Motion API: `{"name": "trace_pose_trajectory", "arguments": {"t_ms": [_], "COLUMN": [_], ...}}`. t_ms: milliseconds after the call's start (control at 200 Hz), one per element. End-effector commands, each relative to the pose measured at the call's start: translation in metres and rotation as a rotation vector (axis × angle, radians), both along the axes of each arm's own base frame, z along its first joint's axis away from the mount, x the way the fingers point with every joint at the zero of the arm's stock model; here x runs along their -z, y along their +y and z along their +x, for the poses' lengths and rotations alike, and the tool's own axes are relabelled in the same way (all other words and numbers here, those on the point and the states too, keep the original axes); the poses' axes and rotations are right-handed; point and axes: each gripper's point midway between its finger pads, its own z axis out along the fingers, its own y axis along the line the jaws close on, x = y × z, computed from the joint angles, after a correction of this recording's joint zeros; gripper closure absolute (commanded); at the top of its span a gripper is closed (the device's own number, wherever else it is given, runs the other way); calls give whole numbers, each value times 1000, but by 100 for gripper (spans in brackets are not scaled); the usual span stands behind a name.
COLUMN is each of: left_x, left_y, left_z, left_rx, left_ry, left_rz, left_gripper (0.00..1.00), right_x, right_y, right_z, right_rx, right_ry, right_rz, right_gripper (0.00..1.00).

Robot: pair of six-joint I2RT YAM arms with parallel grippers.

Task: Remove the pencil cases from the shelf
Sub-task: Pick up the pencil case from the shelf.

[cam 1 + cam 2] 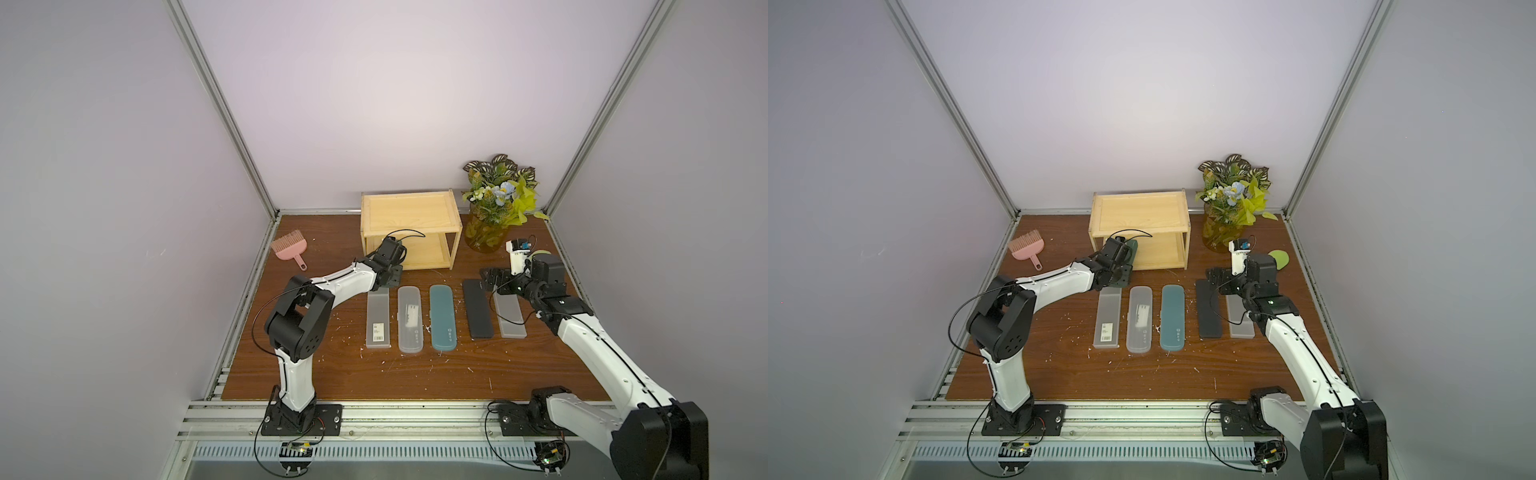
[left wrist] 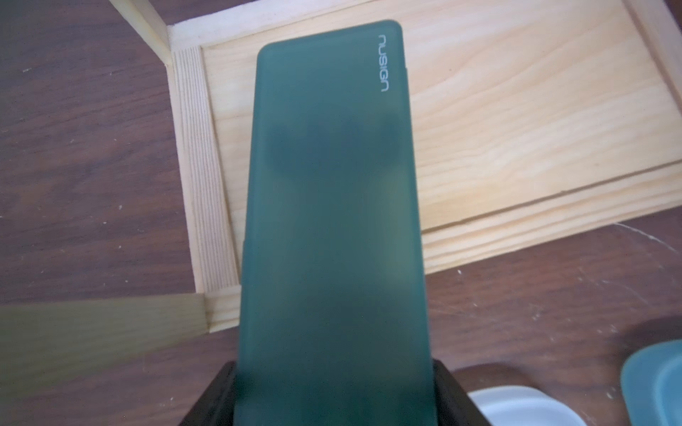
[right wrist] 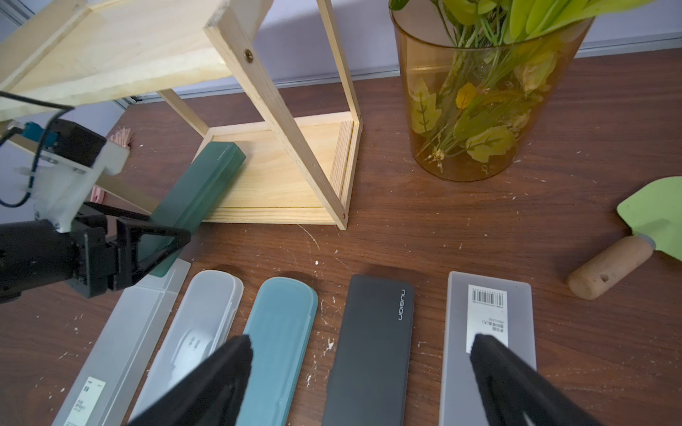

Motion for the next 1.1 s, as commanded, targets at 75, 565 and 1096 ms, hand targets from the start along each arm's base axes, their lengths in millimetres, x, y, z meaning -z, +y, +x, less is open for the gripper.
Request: {"name": "trace_pose_trajectory", "arguments": {"t_ms": [75, 565, 1096], "left_x": [-23, -32, -38], "left_y": [-2, 0, 16], "left_z": [-2, -27, -51], "left_rx": [2, 44, 10], "left_ry": [-71, -60, -67], "left_rz": [-34, -42, -64], "left_gripper": [50, 49, 51], "right_x": [-15, -15, -16], "right_y": [2, 3, 3], "right_z": [2, 1, 1], "right_rx": [-6, -8, -8], "right_ry": [-51, -52, -56], "right_rz": [12, 15, 18], "right_gripper": [1, 1, 1]}}
